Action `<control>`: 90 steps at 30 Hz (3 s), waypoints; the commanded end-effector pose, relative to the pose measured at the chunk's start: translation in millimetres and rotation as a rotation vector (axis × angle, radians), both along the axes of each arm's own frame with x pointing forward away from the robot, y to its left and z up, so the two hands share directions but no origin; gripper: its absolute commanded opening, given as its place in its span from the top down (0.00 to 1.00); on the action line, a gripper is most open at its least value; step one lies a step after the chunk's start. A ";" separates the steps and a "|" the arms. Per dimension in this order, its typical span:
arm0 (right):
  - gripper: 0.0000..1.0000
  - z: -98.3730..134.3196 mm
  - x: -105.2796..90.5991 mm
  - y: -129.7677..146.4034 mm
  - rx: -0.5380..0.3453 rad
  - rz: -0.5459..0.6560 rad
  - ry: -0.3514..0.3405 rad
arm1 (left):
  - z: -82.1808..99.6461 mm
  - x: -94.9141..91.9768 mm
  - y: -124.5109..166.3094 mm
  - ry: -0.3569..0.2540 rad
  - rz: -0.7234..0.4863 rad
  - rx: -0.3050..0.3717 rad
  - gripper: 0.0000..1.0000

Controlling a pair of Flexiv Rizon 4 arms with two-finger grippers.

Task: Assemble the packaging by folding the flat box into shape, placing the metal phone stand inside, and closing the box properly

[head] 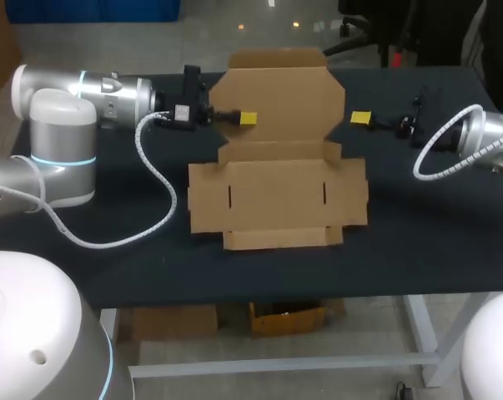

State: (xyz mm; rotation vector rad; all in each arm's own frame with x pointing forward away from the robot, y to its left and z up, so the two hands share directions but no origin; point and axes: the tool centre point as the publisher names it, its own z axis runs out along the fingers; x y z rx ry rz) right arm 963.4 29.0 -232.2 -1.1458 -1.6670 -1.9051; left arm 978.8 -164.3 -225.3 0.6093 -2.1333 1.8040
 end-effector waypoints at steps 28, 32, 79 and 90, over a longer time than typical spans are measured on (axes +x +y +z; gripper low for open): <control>1.00 10.0 -85.0 -36.1 -0.311 -0.109 -0.079 | 19.6 36.5 -13.7 -0.206 -0.066 -0.015 1.00; 1.00 7.8 -94.3 -37.3 -0.340 -0.116 -0.071 | 23.6 38.6 -17.2 -0.230 -0.081 -0.008 1.00; 1.00 10.3 -137.8 -46.7 -0.398 -0.105 -0.132 | 39.7 34.8 -26.1 -0.379 -0.111 -0.011 1.00; 1.00 5.5 -143.7 -41.2 -0.404 -0.096 -0.150 | 39.4 37.2 -26.9 -0.435 -0.057 -0.009 1.00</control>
